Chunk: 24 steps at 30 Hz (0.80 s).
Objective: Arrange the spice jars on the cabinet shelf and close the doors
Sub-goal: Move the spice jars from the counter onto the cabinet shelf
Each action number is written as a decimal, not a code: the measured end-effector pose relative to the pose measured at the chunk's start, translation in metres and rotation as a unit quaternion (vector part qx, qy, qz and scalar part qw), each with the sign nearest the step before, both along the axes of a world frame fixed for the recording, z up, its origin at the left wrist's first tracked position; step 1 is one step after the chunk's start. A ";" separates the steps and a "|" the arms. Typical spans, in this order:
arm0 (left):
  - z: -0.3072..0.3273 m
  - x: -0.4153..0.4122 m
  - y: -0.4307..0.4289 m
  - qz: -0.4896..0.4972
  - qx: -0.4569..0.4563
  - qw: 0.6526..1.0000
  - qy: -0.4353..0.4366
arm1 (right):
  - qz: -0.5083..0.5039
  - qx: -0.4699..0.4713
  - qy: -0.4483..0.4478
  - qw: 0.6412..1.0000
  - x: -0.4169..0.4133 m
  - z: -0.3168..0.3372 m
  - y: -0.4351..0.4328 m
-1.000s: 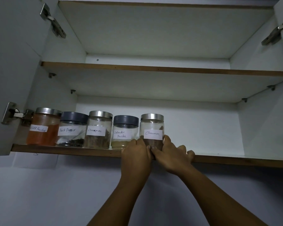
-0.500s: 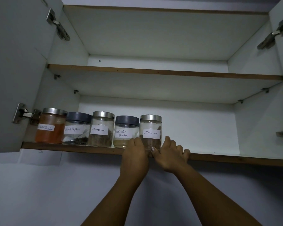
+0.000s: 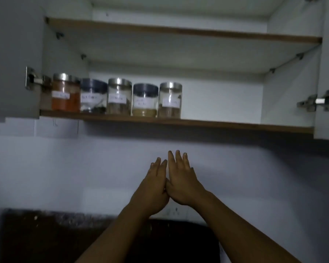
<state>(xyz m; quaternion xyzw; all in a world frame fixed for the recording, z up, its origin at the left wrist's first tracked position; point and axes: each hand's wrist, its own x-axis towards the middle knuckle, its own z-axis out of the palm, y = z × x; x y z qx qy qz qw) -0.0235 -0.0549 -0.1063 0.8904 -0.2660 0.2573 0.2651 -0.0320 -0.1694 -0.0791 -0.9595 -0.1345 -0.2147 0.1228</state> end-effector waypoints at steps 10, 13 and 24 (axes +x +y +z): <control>-0.201 -0.086 0.045 -0.030 0.055 0.977 0.204 | 0.043 0.038 0.220 0.974 -0.083 -0.212 0.029; -0.260 -0.112 0.057 -0.035 0.036 0.955 0.291 | 0.042 0.040 0.293 0.954 -0.107 -0.271 0.035; -0.355 -0.171 0.047 -0.010 -0.005 0.888 0.460 | -0.031 0.062 0.421 0.904 -0.152 -0.365 0.002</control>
